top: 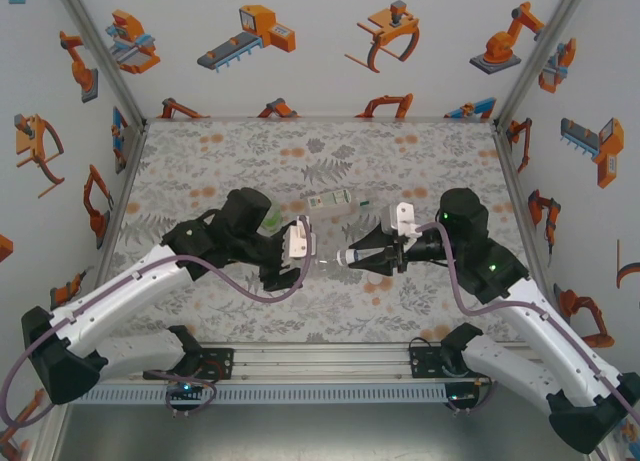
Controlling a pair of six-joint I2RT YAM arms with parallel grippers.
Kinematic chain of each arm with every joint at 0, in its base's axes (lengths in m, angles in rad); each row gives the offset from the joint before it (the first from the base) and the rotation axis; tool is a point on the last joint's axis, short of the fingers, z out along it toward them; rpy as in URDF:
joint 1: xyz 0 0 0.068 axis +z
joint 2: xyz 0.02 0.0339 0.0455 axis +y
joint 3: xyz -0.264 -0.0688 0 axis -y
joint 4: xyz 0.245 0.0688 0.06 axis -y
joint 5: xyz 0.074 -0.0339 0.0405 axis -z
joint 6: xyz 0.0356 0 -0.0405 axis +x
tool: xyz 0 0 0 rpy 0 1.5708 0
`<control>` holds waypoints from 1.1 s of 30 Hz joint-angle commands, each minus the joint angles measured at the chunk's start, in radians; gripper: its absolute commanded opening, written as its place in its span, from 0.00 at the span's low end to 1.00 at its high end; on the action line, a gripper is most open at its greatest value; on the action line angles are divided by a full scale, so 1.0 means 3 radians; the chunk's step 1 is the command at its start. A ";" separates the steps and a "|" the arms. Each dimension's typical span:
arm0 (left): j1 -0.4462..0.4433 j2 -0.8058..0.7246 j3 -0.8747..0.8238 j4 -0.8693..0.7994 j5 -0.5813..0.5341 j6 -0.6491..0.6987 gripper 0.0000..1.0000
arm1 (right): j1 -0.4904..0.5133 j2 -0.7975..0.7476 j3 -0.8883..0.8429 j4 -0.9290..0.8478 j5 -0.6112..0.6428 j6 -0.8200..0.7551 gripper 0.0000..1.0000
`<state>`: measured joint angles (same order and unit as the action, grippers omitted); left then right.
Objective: Screw on the bottle caps
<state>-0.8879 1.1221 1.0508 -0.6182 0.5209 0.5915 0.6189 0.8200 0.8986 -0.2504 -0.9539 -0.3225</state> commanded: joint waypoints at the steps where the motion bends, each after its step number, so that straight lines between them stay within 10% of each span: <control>1: -0.0001 0.0022 0.0146 -0.0089 0.0145 0.0056 0.00 | 0.0037 0.0010 -0.0040 0.0119 -0.0056 0.0001 0.14; 33: -0.0001 0.0203 0.0354 -0.0340 0.0353 0.0150 0.00 | 0.0194 0.0231 0.0168 -0.0275 -0.0042 -0.0070 0.02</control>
<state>-0.8875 1.1812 1.1122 -0.7639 0.5598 0.6144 0.6636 0.8665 0.9207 -0.3321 -0.9508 -0.3862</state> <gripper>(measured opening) 0.601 0.353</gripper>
